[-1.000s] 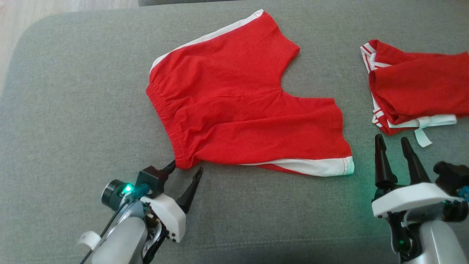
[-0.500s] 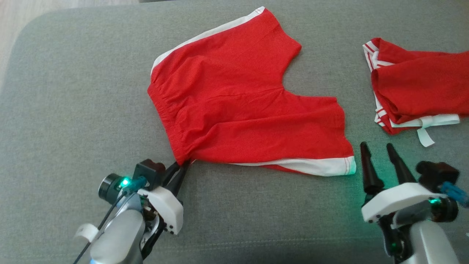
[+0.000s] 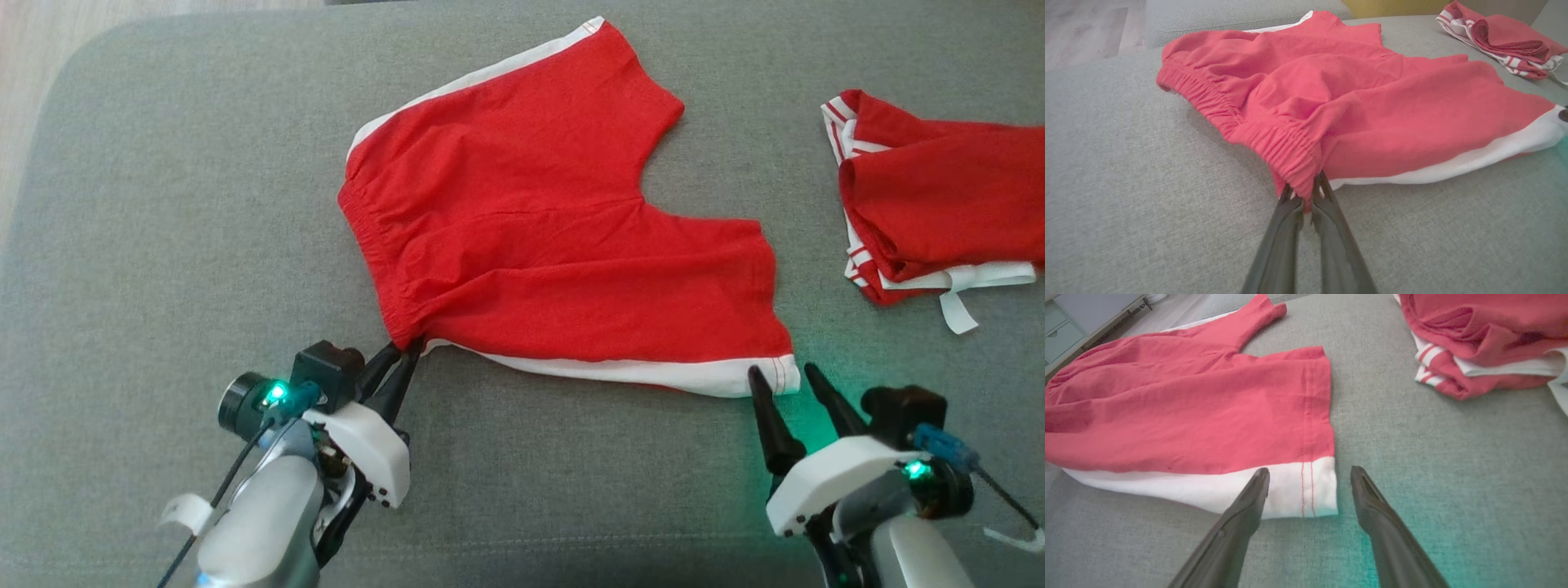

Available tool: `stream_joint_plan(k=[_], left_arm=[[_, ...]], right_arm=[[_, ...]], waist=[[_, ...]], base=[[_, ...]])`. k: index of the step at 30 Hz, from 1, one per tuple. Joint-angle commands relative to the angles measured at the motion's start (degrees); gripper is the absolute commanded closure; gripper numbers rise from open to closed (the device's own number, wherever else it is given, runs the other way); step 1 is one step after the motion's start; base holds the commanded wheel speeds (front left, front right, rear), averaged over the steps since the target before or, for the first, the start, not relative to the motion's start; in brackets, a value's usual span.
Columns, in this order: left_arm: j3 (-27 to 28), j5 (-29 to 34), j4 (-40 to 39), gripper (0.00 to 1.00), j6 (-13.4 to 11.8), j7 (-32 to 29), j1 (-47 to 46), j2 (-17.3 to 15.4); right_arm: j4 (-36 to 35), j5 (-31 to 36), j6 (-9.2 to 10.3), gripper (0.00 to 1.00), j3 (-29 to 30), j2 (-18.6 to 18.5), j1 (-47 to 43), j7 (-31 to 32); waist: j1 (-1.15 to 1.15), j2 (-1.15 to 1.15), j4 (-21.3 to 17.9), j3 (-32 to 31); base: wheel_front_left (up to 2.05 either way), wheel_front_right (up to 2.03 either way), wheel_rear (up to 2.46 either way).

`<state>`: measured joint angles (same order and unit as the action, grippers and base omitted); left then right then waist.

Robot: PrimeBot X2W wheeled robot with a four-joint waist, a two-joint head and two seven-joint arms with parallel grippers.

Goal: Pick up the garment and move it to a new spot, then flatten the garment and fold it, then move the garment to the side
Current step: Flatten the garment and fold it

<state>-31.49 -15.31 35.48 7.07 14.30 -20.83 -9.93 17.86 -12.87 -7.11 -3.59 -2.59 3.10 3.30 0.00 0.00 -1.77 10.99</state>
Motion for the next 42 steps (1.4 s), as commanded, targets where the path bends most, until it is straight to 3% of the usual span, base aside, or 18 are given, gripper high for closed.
stream_joint_plan(k=[1,25,26,28,29,42], left_arm=[[2.2,-0.3,-1.7,1.0,0.1,0.7,-1.4,-0.7],[2.3,-0.1,-1.6,1.0,0.3,0.7,-0.9,-0.5],[2.3,-0.1,-1.6,1.0,0.3,0.7,-0.9,-0.5],[2.3,-0.1,-1.5,1.0,0.3,0.7,-0.9,-0.5],[2.3,-0.1,-1.5,1.0,0.3,0.7,-0.8,-0.5],[3.7,-0.2,-4.5,1.0,0.4,0.7,-0.6,-1.6]], right_arm=[[-1.2,0.1,-0.37,0.0,-1.7,-0.3,0.6,-0.4],[1.3,-0.8,-0.37,0.0,-4.9,-0.3,2.4,-2.2],[1.3,-0.8,-0.37,0.04,-4.9,-0.3,2.5,-2.2],[1.1,-0.7,-0.37,0.92,-5.0,-0.3,2.6,-2.7],[1.0,-0.7,-0.37,1.0,-4.9,-0.3,2.7,-2.9],[-3.0,-0.7,-0.37,1.0,-4.7,-0.3,4.7,-5.0]], waist=[[0.0,0.0,-0.1,-0.1],[0.0,0.0,-0.1,-0.6],[0.0,0.0,-0.1,-0.7],[0.0,0.0,-0.1,-0.8],[0.0,0.0,-0.1,-0.8],[0.0,0.0,-0.2,-3.4]], base=[[0.0,0.0,0.0],[0.0,0.0,0.0],[0.0,0.0,0.0],[0.0,0.0,0.0],[0.0,0.0,0.0],[0.0,0.0,0.0]])
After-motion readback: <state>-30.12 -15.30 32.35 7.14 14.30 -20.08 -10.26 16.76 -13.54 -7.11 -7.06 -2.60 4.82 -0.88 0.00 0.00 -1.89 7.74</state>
